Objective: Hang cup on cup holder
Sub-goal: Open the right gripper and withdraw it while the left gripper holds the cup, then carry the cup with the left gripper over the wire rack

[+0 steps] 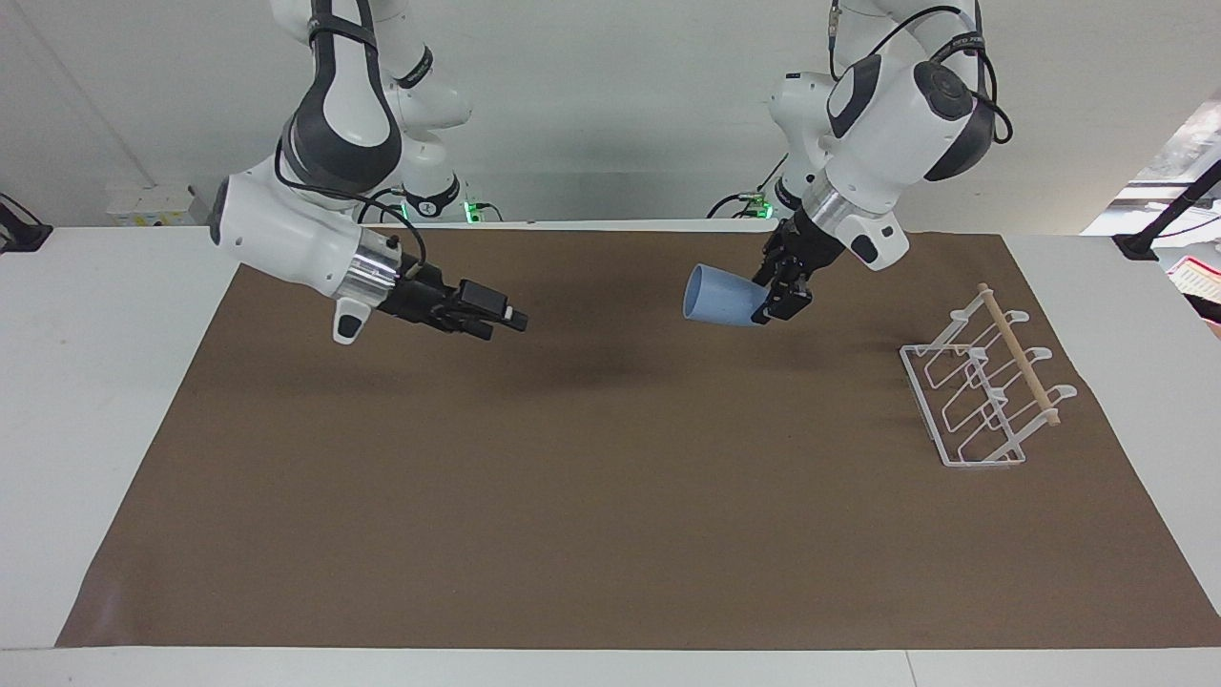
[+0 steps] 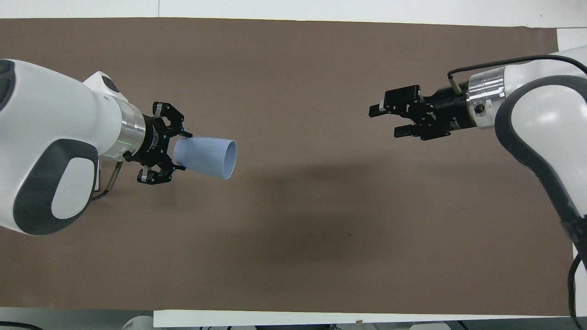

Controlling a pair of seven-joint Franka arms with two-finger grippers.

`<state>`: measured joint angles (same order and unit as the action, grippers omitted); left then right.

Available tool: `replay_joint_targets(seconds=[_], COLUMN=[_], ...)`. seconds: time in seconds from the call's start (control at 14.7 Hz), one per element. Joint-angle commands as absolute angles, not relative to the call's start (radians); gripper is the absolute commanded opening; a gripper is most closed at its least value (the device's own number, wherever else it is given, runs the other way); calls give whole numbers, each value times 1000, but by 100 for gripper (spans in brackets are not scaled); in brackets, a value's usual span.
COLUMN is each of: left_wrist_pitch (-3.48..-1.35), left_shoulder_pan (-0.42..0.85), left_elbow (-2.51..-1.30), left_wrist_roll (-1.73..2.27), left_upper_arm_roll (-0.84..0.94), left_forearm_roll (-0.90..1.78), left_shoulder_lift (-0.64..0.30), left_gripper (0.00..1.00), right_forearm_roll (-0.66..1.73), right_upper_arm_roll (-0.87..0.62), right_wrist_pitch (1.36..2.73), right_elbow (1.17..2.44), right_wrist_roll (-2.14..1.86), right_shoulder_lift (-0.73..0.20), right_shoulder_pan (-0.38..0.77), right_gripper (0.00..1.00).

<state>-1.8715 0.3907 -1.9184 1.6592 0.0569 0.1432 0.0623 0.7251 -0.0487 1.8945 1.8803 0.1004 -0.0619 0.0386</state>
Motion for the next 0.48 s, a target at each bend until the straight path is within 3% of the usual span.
replay_joint_targets(seconds=[0.0, 0.27, 0.41], left_wrist_pitch=[-1740, -1567, -1519], left_shoulder_pan=[436, 501, 526], left_elbow=[-1896, -1847, -1851], left_wrist_roll=[1663, 1661, 1670], left_upper_arm_roll=[51, 54, 55], left_forearm_roll=[-73, -479, -712], left_shoulder_lift=[72, 22, 12], left_gripper=[0, 0, 0], right_forearm_roll=[492, 215, 135], right_upper_arm_roll=[-60, -57, -55], right_wrist_pitch=[1896, 1873, 1757], right_elbow=[1882, 1872, 1795], right_wrist_roll=[92, 92, 95], right_shoulder_lift=[-3, 58, 71], right_shoulder_pan=[29, -14, -37], right_gripper=[99, 99, 99])
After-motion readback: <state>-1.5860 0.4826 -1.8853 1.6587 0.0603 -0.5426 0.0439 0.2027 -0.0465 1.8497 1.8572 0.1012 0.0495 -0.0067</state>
